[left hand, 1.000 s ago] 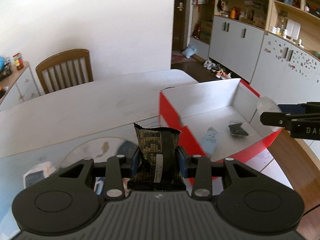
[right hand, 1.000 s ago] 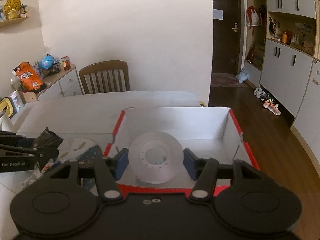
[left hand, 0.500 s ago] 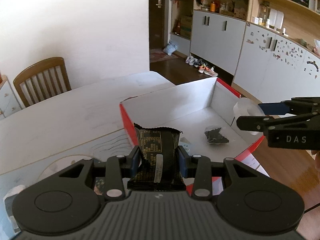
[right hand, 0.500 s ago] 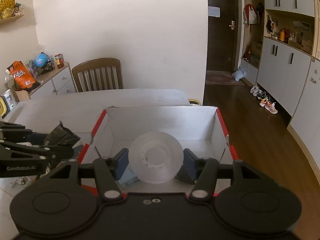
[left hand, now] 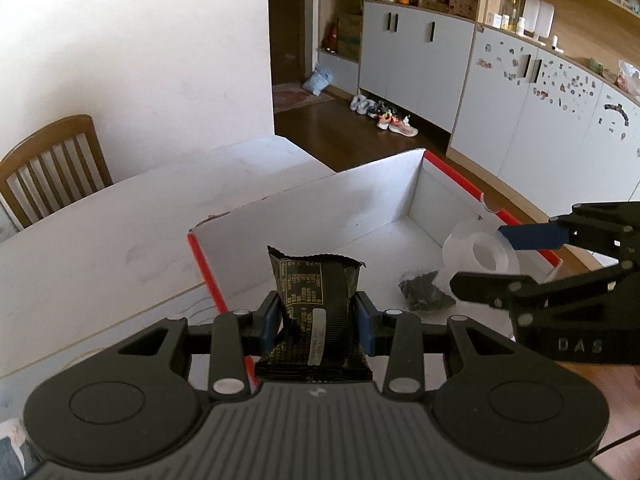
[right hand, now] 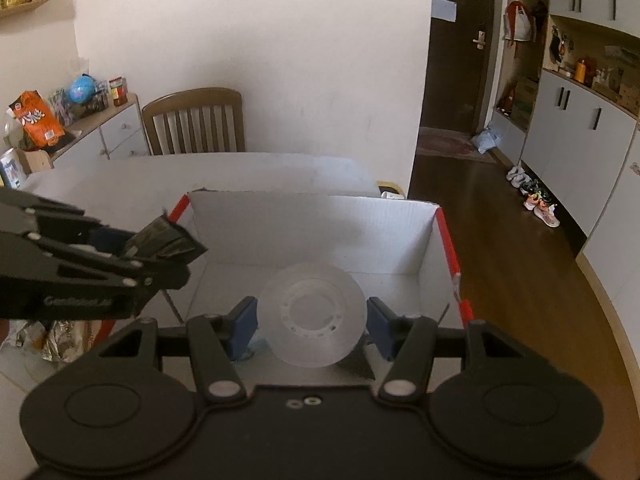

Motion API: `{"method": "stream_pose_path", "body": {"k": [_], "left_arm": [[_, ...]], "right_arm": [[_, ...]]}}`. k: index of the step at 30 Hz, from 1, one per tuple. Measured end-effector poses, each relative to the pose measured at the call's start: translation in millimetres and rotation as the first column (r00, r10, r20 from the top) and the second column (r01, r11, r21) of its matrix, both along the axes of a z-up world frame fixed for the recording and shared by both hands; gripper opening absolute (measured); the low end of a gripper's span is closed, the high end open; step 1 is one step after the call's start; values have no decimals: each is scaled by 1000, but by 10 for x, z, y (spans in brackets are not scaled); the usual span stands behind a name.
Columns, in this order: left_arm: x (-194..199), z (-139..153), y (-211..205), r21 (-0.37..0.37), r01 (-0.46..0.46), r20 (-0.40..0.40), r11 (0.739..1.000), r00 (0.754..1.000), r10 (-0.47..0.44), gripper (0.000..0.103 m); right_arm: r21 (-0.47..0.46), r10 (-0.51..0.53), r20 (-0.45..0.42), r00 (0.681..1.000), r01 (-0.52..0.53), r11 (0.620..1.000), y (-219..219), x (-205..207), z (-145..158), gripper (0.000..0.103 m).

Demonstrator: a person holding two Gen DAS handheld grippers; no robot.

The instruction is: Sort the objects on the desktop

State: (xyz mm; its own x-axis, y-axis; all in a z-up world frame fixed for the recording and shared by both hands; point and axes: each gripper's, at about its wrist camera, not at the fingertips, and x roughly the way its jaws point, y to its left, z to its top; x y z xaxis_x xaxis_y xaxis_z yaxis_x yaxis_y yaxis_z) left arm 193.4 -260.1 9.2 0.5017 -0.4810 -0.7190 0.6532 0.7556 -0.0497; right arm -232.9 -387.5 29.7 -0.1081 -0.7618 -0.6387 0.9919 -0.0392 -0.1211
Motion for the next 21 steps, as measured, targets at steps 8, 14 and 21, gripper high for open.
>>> {"method": "stream_pose_path", "body": {"k": [8, 14, 21], "left_arm": [[220, -125, -188, 43, 35, -41, 998, 999, -33, 37], [356, -241, -316, 107, 64, -43, 992, 997, -60, 37], [504, -360, -414, 155, 88, -79, 984, 994, -77, 37]], "right_arm": [[56, 28, -12, 1000, -27, 998, -147, -43, -88, 58], [105, 38, -32, 999, -35, 994, -290, -97, -195, 58], [178, 64, -43, 997, -55, 983, -418, -124, -343, 58]]}}
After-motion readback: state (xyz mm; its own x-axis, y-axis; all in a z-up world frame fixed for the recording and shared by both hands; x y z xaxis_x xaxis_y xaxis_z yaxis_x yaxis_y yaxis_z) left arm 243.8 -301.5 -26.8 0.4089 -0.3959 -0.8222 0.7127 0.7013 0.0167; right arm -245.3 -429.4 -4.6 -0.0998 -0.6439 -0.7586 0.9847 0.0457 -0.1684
